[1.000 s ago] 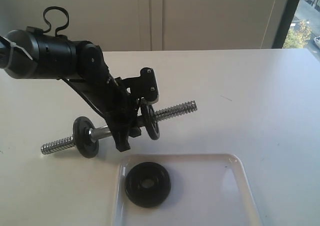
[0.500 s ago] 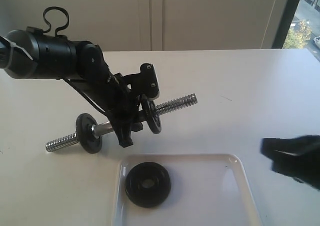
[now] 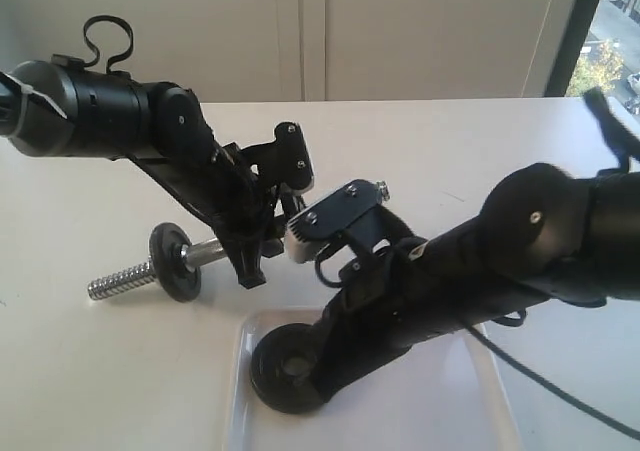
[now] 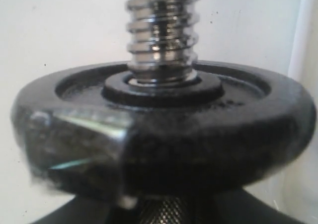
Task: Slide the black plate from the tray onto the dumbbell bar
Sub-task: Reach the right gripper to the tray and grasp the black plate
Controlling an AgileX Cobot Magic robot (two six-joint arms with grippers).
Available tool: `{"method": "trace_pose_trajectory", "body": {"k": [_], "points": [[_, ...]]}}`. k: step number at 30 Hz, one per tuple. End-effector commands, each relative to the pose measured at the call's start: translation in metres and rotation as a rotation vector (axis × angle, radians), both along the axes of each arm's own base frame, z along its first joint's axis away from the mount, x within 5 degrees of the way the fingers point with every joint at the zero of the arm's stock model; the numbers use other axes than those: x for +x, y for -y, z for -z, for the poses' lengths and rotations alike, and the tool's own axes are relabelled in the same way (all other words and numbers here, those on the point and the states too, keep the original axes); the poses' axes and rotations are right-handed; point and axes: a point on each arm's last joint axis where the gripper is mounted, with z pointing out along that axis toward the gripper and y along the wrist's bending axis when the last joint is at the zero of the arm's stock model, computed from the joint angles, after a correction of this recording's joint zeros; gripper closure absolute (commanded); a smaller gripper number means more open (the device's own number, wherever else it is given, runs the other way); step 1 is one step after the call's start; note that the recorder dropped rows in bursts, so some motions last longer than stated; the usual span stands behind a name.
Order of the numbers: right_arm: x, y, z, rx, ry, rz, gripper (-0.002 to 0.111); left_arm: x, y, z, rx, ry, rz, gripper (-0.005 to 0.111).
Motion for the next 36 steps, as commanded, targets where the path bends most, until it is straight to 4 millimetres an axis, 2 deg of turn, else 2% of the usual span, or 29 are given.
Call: {"method": "trace_pose_trajectory", "body": {"k": [1, 3, 5, 7, 10, 11, 26, 36], "points": [[-0.001, -0.013, 0.007, -0.032, 0.078, -0.045, 0.108, 0.009, 0.000, -0.011, -0.055, 0.055, -0.040, 0.107], [-0.002, -0.014, 0.007, -0.034, 0.077, -0.051, 0.103, 0.010, 0.000, -0.009, -0.055, 0.058, -0.042, 0.107], [-0.004, -0.015, 0.008, -0.038, 0.066, -0.068, 0.088, 0.011, 0.001, -0.008, -0.056, 0.062, -0.045, 0.107], [-0.004, -0.015, 0.008, -0.040, 0.069, -0.074, 0.061, 0.011, 0.001, -0.008, -0.058, 0.067, -0.046, 0.107], [-0.003, -0.016, 0.010, -0.046, 0.082, -0.078, 0.011, 0.011, 0.001, -0.009, -0.060, 0.070, -0.047, 0.107], [-0.002, -0.016, 0.011, -0.049, 0.083, -0.075, 0.003, 0.012, 0.001, -0.009, -0.061, 0.073, -0.048, 0.107], [0.019, -0.036, 0.041, -0.112, 0.064, -0.087, 0.004, 0.013, 0.001, -0.009, -0.066, 0.084, -0.052, 0.107], [0.020, -0.044, 0.069, -0.179, 0.040, -0.124, 0.004, 0.013, 0.001, -0.009, -0.067, 0.085, -0.052, 0.107]]}}
